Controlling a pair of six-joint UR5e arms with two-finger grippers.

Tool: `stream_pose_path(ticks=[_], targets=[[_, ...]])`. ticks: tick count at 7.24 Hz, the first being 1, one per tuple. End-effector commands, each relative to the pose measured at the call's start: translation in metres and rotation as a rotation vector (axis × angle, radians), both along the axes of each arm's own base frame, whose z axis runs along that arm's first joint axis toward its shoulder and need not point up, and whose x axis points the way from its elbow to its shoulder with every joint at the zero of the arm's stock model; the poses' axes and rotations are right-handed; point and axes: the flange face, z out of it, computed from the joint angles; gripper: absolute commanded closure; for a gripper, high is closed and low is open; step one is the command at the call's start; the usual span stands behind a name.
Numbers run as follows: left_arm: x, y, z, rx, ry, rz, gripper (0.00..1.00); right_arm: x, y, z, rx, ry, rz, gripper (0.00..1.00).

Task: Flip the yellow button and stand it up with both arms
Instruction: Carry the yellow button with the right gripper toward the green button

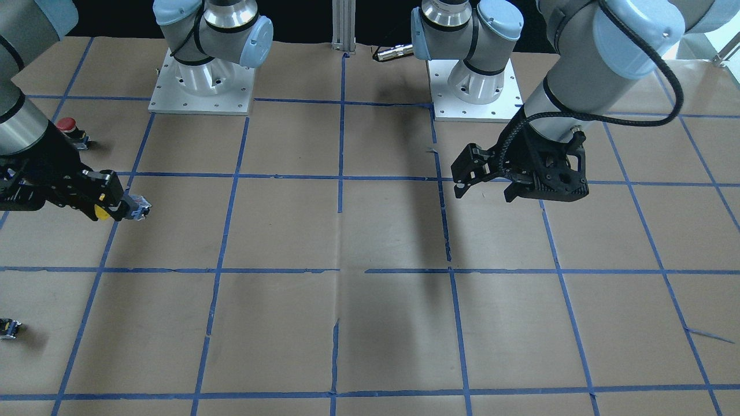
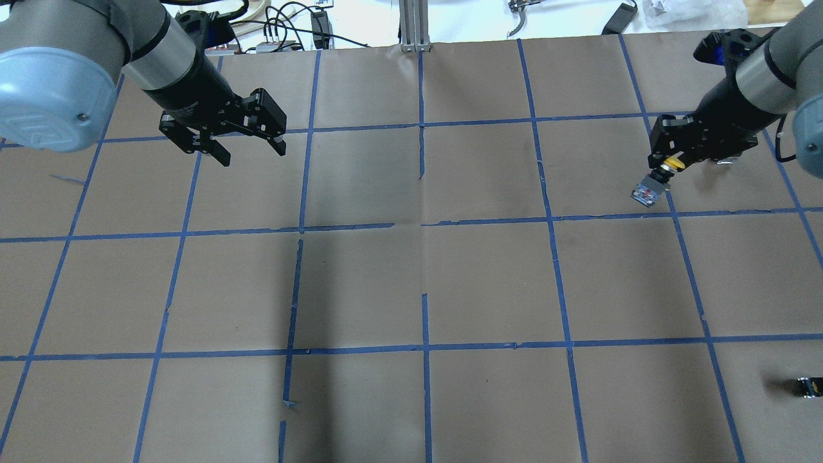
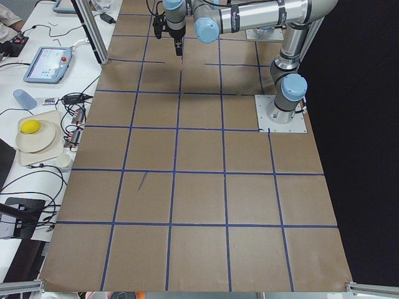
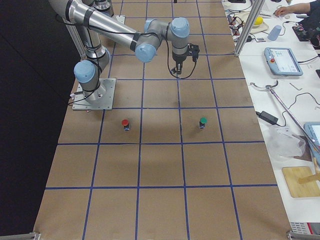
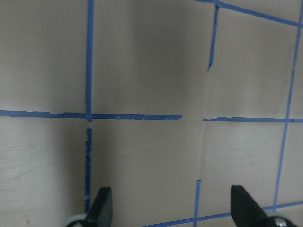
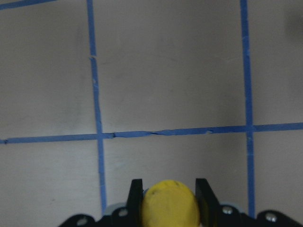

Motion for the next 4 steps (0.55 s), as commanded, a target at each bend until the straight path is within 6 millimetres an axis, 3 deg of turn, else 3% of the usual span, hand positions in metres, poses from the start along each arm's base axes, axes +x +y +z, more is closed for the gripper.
stream_pose_path(ticks=[1,2,3,4], targets=[[-0.004,0.005,-0.001,-0.002,-0.078,-0.039,0.08,-0.069,0.025,-0.041,-0.171,0.169,0.177,0.92],[-0.004,0.008,0.005,-0.014,-0.083,-0.040,0.01,-0.104,0.044,-0.058,-0.212,0.224,0.183,0.92],[-0.007,0.014,0.014,-0.032,-0.080,-0.047,0.01,-0.124,0.059,-0.070,-0.224,0.252,0.207,0.92],[-0.004,0.018,0.016,-0.035,-0.071,-0.052,0.00,-0.126,0.063,-0.075,-0.215,0.270,0.305,0.92]])
